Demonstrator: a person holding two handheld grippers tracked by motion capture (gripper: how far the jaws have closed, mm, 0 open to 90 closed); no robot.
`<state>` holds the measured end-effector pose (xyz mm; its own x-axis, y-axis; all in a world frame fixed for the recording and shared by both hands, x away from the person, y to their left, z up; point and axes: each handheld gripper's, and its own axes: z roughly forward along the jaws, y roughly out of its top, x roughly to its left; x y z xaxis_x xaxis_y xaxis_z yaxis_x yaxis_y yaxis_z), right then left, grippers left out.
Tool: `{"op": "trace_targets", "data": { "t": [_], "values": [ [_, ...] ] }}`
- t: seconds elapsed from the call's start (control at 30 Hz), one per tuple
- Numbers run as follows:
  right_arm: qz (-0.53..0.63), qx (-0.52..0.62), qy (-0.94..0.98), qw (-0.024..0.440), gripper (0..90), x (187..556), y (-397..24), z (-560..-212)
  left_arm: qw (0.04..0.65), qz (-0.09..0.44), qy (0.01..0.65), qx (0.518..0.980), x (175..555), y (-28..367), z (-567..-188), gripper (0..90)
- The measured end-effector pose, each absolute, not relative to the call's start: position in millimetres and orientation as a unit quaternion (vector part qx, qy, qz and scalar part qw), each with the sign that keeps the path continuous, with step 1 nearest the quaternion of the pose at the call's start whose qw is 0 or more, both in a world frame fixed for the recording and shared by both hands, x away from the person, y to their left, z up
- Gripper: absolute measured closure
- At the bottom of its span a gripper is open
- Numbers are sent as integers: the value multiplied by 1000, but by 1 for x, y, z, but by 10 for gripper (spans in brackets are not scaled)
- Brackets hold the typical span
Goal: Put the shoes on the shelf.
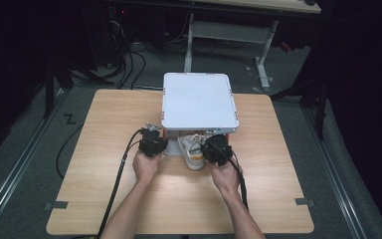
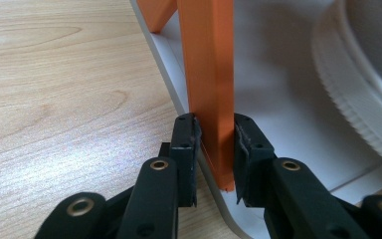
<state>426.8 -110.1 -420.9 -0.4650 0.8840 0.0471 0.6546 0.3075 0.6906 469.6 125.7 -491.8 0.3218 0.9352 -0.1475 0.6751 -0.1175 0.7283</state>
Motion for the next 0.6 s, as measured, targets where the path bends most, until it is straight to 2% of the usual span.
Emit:
{"op": "trace_targets", "data": {
  "t": [0.33,0.6],
  "values": [
    [320,519,770,190,820,445,-102,-430,367,177,555,725,469,126,-492,734],
    [324,528,753,220,812,457,-96,-430,368,178,555,724,469,126,-492,734]
  ]
}}
